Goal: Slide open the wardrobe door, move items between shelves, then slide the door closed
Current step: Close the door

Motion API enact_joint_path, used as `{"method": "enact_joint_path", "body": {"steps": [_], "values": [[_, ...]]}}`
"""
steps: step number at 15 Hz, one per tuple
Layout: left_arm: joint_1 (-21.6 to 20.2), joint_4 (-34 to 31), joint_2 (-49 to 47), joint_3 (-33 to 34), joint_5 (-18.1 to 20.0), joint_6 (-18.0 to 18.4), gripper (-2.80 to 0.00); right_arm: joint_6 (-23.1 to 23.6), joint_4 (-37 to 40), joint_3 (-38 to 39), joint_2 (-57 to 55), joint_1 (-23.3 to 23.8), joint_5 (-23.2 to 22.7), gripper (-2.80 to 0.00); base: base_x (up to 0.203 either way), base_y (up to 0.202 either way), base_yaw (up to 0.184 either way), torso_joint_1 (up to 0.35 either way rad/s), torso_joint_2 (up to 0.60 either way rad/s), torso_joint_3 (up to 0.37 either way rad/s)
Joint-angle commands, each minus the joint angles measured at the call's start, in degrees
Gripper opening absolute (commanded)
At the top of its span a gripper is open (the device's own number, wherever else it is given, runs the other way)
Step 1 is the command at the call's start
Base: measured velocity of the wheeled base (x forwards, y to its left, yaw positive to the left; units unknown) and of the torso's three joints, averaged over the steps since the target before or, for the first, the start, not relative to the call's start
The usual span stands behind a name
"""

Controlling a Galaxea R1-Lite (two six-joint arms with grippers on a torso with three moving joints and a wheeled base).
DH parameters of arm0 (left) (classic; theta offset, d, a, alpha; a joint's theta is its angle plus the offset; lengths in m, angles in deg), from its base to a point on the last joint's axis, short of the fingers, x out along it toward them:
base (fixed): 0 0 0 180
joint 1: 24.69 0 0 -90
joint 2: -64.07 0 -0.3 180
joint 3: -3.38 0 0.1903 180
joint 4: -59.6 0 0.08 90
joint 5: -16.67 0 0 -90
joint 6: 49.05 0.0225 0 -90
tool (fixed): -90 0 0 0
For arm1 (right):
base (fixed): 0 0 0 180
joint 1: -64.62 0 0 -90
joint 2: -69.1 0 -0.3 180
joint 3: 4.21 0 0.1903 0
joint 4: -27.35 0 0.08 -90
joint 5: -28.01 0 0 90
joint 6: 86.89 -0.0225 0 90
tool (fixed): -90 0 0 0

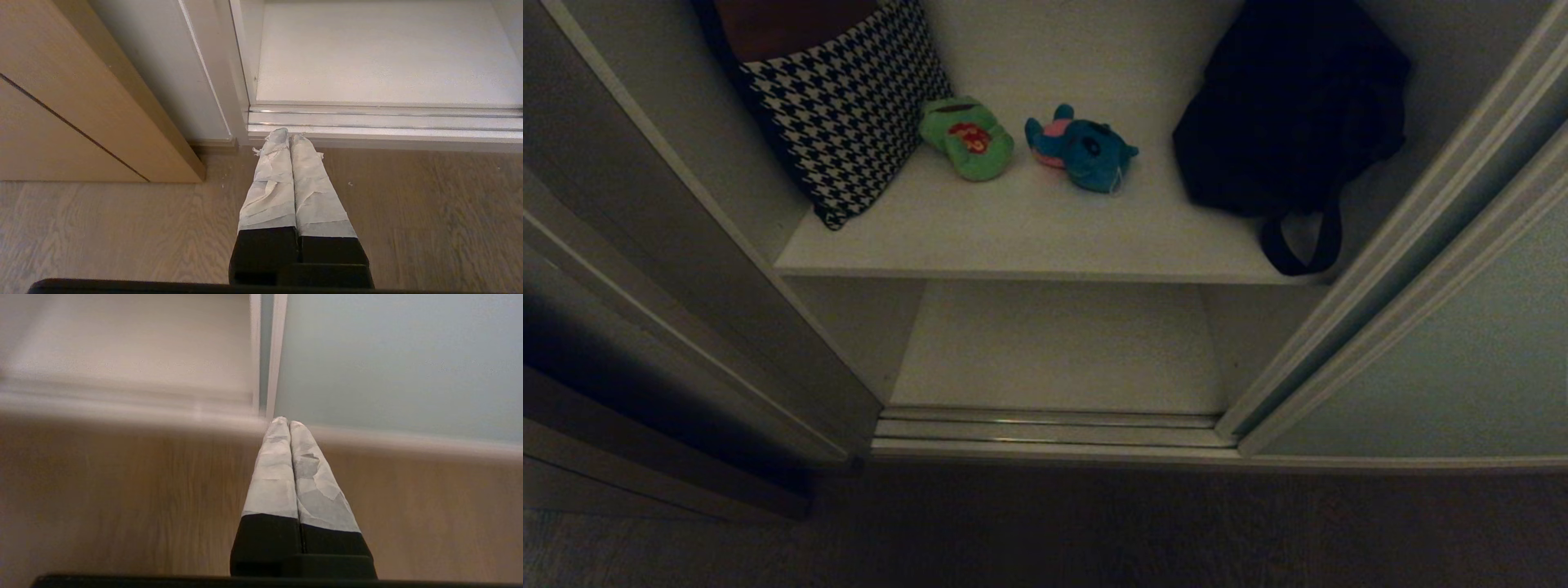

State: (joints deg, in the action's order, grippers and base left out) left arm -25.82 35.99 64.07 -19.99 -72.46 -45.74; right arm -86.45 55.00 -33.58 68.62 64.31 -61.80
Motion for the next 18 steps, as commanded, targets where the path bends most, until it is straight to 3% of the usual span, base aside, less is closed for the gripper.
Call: {"method": "enact_joint_path", "body": {"steps": [1,6,8,9,14,18], "values": [[0.0,0.0,-0.1,0.0,0.0,0.0,-2.8,-0.4,5.3,-7.8,-1.5,0.0,0.6,-2.8,0.0,0.0,0.0,0.0,0.0,0.0],[0.0,0.0,-0.1,0.0,0.0,-0.2,-2.8,-1.0,38.0,-40.8,-8.3,-0.3,0.3,-2.8,0.0,0.0,0.0,0.0,0.0,0.0],[0.0,0.0,-0.1,0.0,0.0,-0.2,-2.8,-1.7,45.7,-50.2,-14.1,-0.9,-1.6,-2.8,0.0,0.0,0.0,0.0,0.0,0.0],[0.0,0.0,-0.1,0.0,0.0,-0.2,-2.8,-3.5,47.0,-53.7,-17.1,-1.1,-2.4,-2.8,0.0,0.0,0.0,0.0,0.0,0.0],[0.0,0.0,-0.1,0.0,0.0,-0.2,-2.8,-21.0,48.2,-70.4,-28.6,-5.1,-7.2,-2.8,0.0,0.0,0.0,0.0,0.0,0.0],[0.0,0.0,-0.1,0.0,0.0,-0.2,-2.8,-23.4,40.6,-71.8,-34.4,-5.6,-8.7,-2.8,0.0,0.0,0.0,0.0,0.0,0.0]]}}
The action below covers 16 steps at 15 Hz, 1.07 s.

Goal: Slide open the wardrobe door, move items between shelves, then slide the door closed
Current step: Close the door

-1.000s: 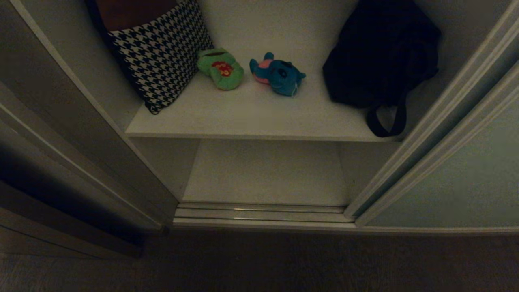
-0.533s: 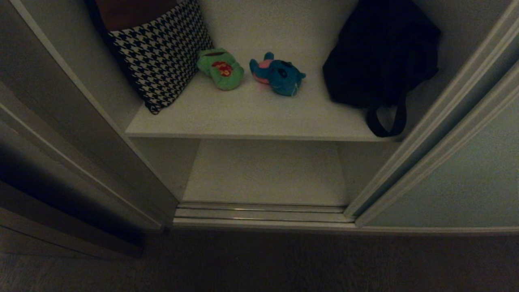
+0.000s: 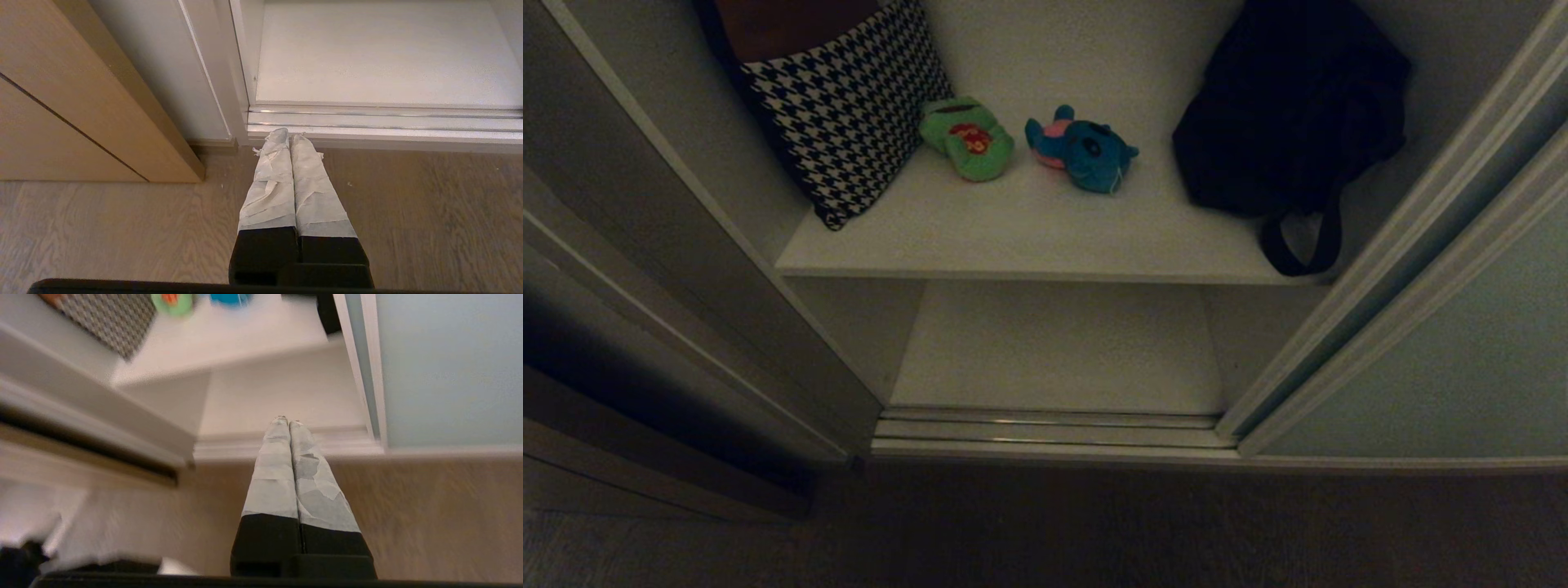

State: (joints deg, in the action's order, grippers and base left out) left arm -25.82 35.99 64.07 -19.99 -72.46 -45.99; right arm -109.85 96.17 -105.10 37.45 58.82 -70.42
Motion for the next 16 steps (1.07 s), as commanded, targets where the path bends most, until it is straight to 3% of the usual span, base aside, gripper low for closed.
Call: {"method": "enact_joint_path", "body": {"steps": [1,6,11,16], "values": [[0.0,0.0,-0.1,0.0,0.0,0.0,-2.8,-0.8,-3.2,-0.3,-5.0,-0.1,0.0,-2.8,0.0,0.0,0.0,0.0,0.0,0.0],[0.0,0.0,-0.1,0.0,0.0,0.0,-2.8,-4.0,-7.2,-3.2,-12.5,0.9,1.1,-2.8,0.0,0.0,0.0,0.0,0.0,0.0],[0.0,0.0,-0.1,0.0,0.0,0.0,-2.8,-3.6,-8.0,-3.6,-17.2,12.9,-11.8,-2.8,0.0,0.0,0.0,0.0,0.0,0.0],[0.0,0.0,-0.1,0.0,0.0,0.0,-2.8,-3.5,-15.4,0.1,-20.6,23.7,-22.9,-2.8,0.0,0.0,0.0,0.0,0.0,0.0]]}}
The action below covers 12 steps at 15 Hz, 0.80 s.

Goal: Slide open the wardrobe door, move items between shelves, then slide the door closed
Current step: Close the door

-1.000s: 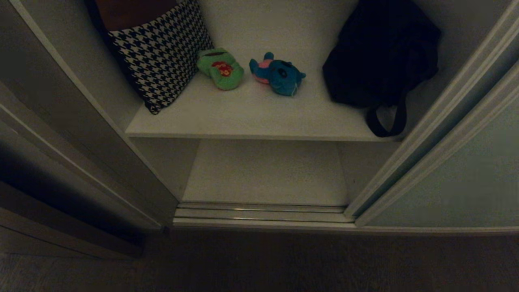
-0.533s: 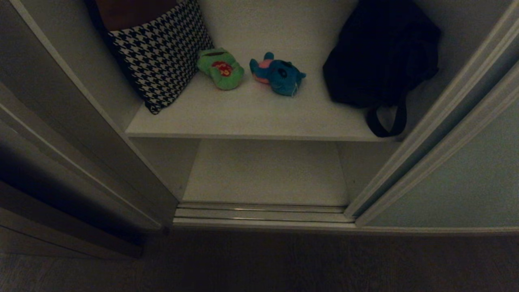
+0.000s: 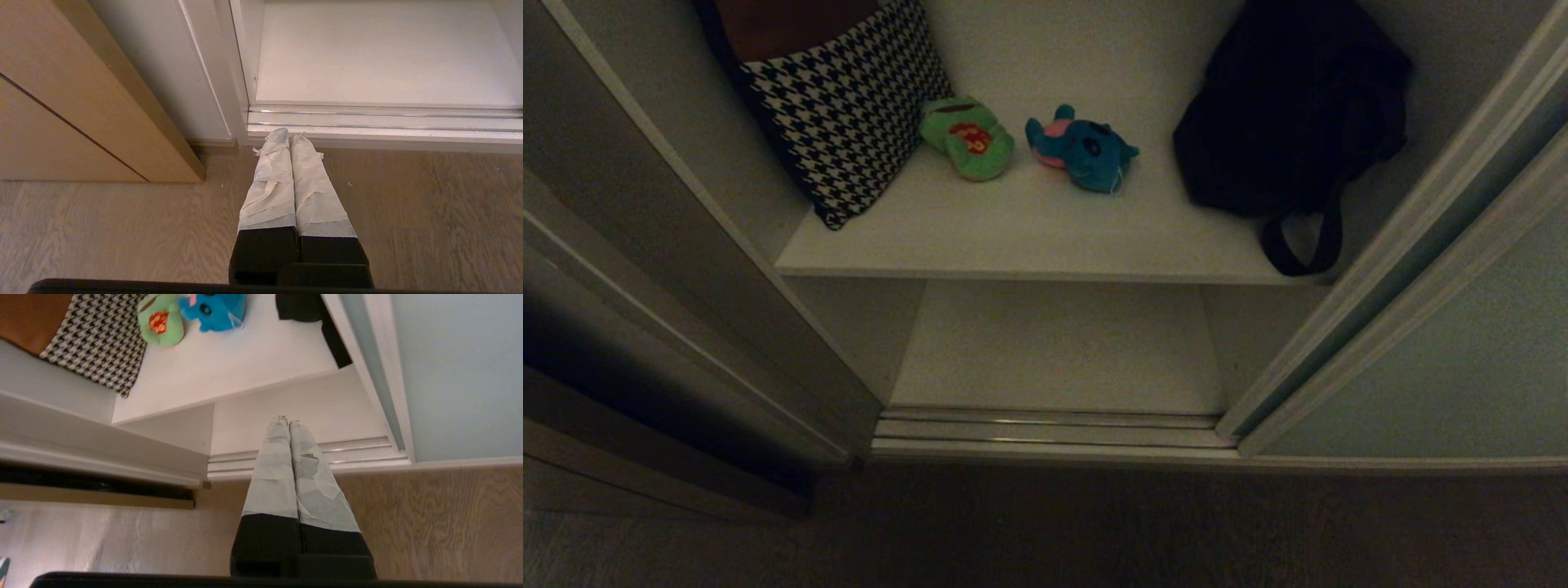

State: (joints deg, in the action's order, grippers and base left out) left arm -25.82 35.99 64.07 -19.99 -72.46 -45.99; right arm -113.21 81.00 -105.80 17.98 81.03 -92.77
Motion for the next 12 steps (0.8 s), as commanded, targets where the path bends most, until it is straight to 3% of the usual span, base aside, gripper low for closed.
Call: {"method": "enact_joint_path", "body": {"steps": [1,3,12], "values": [[0.0,0.0,-0.1,0.0,0.0,0.0,-2.8,-0.2,-1.8,1.5,-1.6,3.2,-1.9,-2.8,0.0,0.0,0.0,0.0,0.0,0.0],[0.0,0.0,-0.1,0.0,0.0,0.0,-2.8,-0.2,-3.6,2.3,-2.1,5.3,-4.6,-2.8,0.0,0.0,0.0,0.0,0.0,0.0],[0.0,0.0,-0.1,0.0,0.0,0.0,-2.8,-0.4,-11.3,5.2,-7.9,9.2,-5.6,-2.8,0.0,0.0,0.0,0.0,0.0,0.0]]}}
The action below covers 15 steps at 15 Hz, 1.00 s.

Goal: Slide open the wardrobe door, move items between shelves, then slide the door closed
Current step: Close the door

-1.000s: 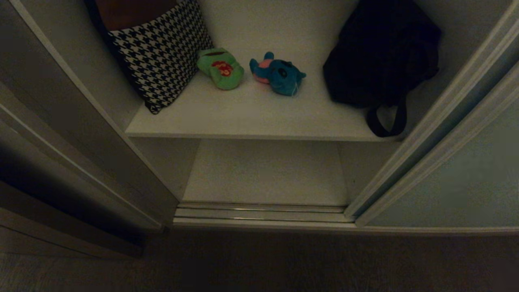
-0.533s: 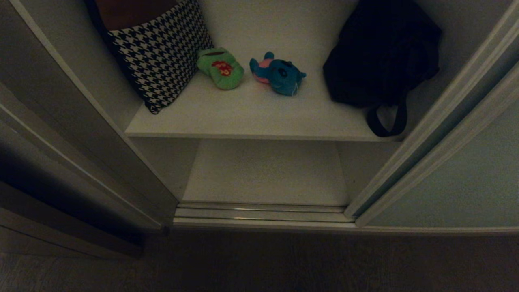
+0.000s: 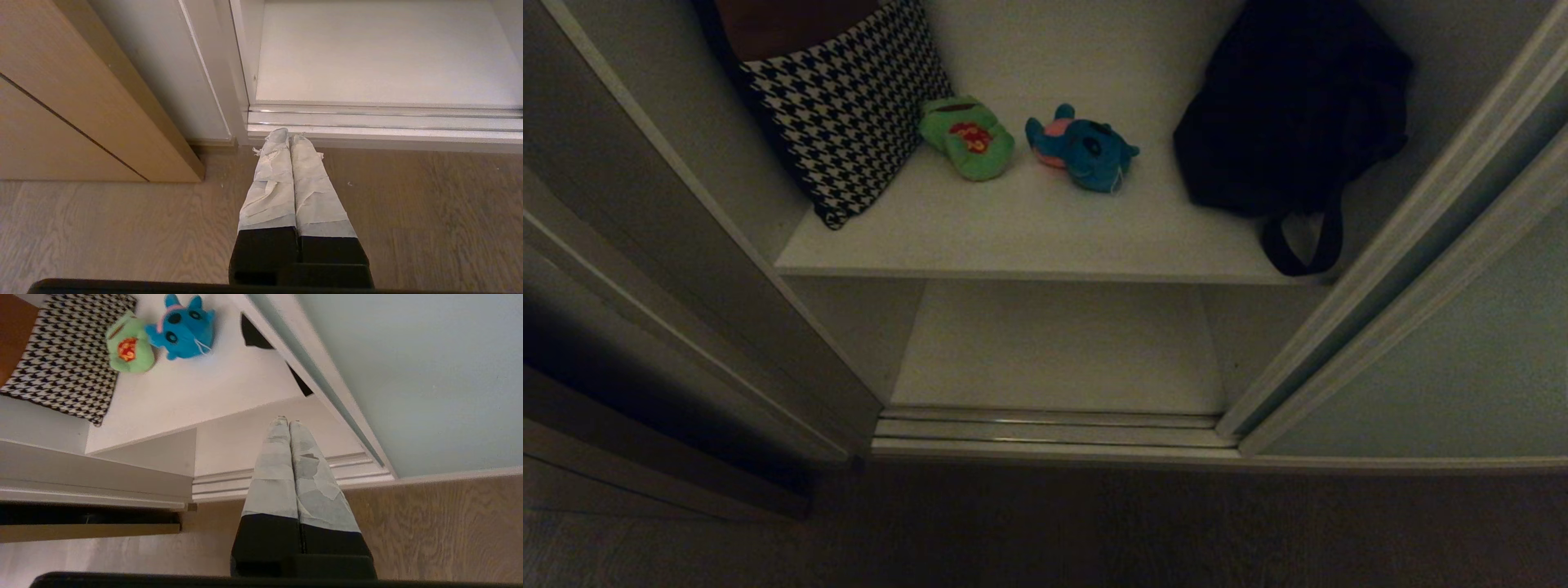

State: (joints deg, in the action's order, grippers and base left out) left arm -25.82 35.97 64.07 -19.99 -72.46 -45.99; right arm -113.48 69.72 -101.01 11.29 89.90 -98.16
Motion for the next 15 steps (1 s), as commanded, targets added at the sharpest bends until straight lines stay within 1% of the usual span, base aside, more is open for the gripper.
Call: {"method": "enact_joint_path", "body": {"steps": [1,5,9,15], "values": [[0.0,0.0,-0.1,0.0,0.0,0.0,-2.8,-0.1,-0.1,0.4,-2.1,0.4,-0.6,-2.8,0.0,0.0,0.0,0.0,0.0,0.0],[0.0,0.0,-0.1,0.0,0.0,0.0,-2.8,0.2,-0.6,-0.4,-5.5,0.2,-0.9,-2.8,0.0,0.0,0.0,0.0,0.0,0.0],[0.0,0.0,-0.1,0.0,0.0,0.0,-2.8,0.2,-5.2,0.2,-8.4,0.1,-0.7,-2.8,0.0,0.0,0.0,0.0,0.0,0.0],[0.0,0.0,-0.1,0.0,0.0,0.0,-2.8,0.1,-7.3,0.8,-11.1,-0.1,-0.7,-2.8,0.0,0.0,0.0,0.0,0.0,0.0]]}}
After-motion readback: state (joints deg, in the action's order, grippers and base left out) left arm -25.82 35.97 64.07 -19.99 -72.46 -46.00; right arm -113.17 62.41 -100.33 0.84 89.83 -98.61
